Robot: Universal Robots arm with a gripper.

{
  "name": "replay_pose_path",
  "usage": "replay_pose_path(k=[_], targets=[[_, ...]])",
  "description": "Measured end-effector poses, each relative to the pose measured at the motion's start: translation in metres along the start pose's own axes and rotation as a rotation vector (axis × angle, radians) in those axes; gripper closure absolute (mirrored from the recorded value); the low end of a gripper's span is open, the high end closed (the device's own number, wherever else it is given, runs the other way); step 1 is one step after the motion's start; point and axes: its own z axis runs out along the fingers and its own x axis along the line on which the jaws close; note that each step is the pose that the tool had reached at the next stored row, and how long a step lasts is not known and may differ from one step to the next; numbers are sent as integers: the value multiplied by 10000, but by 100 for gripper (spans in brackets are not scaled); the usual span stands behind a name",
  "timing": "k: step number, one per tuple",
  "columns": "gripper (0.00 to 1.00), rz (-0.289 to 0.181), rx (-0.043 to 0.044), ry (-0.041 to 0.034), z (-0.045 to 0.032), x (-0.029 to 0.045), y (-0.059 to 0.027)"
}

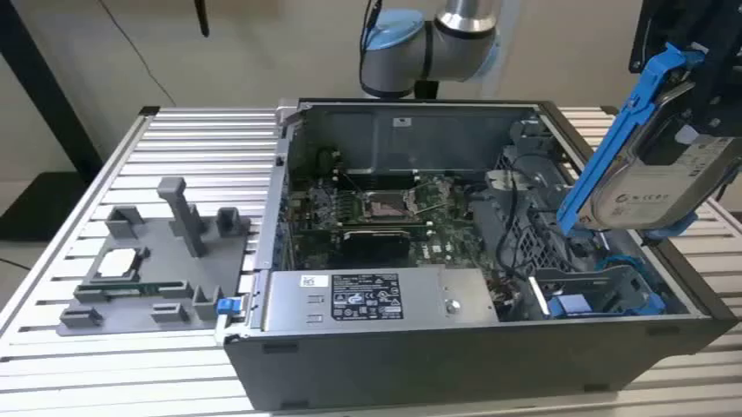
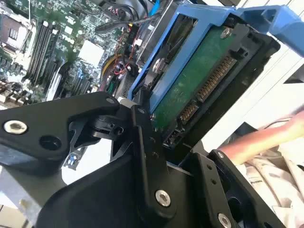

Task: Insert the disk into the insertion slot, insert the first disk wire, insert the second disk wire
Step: 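Insert the disk into the insertion slot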

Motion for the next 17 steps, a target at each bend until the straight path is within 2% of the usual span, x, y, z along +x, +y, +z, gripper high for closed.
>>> replay_pose_path(k=[17], targets=[[100,10,0,-1,33,0,-1]])
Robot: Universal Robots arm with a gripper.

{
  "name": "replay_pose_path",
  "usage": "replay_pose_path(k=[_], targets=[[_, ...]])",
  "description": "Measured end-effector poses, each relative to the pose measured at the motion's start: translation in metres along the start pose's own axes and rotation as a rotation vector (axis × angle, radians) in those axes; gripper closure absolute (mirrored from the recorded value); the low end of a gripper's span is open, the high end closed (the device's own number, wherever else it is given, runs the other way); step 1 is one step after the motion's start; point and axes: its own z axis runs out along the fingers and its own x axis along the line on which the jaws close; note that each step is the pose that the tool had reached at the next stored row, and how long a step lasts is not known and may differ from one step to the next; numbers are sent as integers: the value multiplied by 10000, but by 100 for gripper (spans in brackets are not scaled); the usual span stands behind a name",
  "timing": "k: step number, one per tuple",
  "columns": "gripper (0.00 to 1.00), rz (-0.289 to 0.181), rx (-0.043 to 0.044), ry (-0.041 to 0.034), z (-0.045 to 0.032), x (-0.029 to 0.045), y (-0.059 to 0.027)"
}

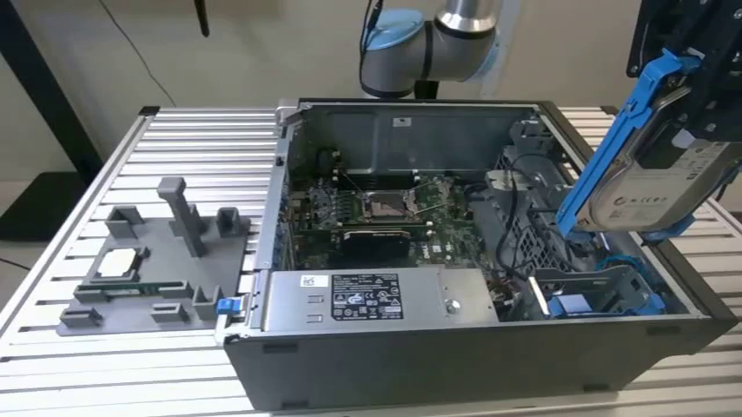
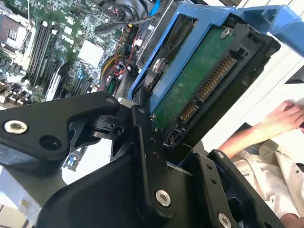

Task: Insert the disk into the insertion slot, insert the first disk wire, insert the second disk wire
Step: 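Insert the disk into the insertion slot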

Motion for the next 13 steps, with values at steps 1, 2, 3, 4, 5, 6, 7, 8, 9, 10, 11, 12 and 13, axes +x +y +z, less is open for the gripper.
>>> replay_pose_path(k=[1,2,3,4,5,6,7,8,9,10,11,12,13], targets=[[100,0,0,0,0,0,0],[100,0,0,0,0,0,0],[100,0,0,0,0,0,0],[100,0,0,0,0,0,0],[100,0,0,-1,2,0,0],[100,0,0,-3,6,0,0],[100,0,0,-1,11,0,0],[100,2,0,0,17,0,0],[100,3,0,0,25,0,-1],[100,4,0,0,32,0,-1],[100,4,0,1,42,0,-1],[100,5,0,0,53,0,-1],[100,6,0,0,71,0,-2]])
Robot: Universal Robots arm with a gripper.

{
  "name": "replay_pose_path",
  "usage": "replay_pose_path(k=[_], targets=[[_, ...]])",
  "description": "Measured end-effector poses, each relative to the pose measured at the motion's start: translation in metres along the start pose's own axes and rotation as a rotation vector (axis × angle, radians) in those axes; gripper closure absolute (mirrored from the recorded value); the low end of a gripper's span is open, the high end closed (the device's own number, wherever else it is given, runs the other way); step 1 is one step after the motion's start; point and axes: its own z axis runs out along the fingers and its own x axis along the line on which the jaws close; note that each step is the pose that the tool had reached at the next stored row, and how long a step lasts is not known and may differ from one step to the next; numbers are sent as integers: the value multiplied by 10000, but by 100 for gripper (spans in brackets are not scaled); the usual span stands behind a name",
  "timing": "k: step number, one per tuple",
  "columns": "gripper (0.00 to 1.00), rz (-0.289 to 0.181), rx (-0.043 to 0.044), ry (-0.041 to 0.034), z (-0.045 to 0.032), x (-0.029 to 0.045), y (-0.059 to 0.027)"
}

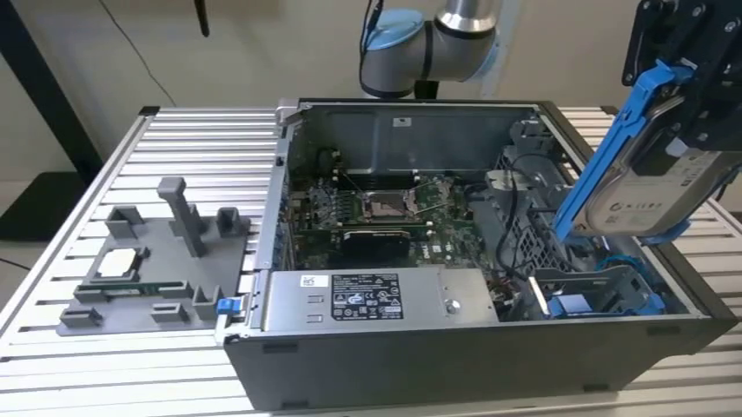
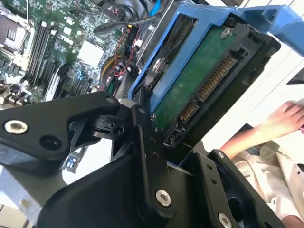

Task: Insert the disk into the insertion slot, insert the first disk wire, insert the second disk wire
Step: 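Insert the disk into the insertion slot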

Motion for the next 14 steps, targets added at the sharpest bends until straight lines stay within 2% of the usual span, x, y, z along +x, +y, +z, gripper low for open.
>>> replay_pose_path(k=[6,14], targets=[[100,5,0,1,76,-1,-3],[100,5,0,-1,84,0,-4]])
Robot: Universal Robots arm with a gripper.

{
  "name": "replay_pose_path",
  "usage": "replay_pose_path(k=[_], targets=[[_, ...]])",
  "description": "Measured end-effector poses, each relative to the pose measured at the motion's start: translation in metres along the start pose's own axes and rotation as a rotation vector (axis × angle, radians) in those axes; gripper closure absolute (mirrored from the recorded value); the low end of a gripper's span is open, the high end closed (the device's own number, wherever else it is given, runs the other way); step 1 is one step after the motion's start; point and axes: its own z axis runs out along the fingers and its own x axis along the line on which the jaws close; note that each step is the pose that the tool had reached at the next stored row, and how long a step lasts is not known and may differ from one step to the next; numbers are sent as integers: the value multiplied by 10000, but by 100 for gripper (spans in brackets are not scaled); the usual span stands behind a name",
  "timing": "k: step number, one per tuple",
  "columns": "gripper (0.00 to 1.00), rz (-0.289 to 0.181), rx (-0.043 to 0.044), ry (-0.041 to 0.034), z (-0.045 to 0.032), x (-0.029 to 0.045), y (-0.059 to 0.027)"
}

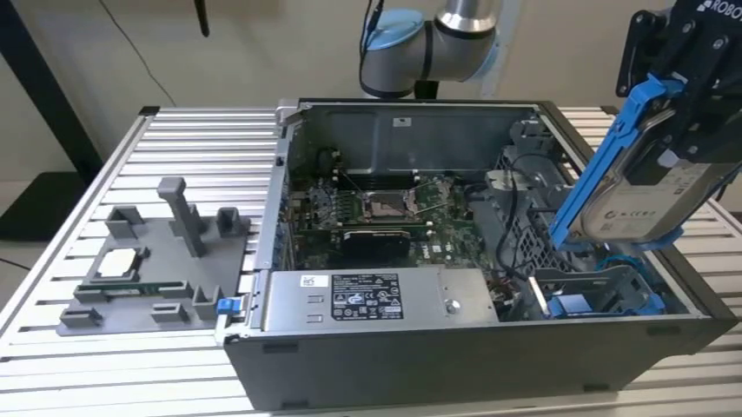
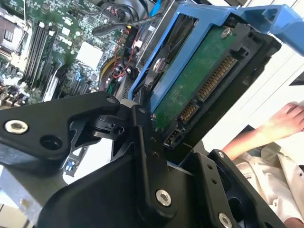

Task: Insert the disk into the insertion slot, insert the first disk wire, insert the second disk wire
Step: 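Insert the disk into the insertion slot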

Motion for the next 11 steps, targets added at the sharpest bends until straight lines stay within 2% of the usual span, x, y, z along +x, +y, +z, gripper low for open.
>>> replay_pose_path(k=[11], targets=[[100,0,0,5,36,0,-1]])
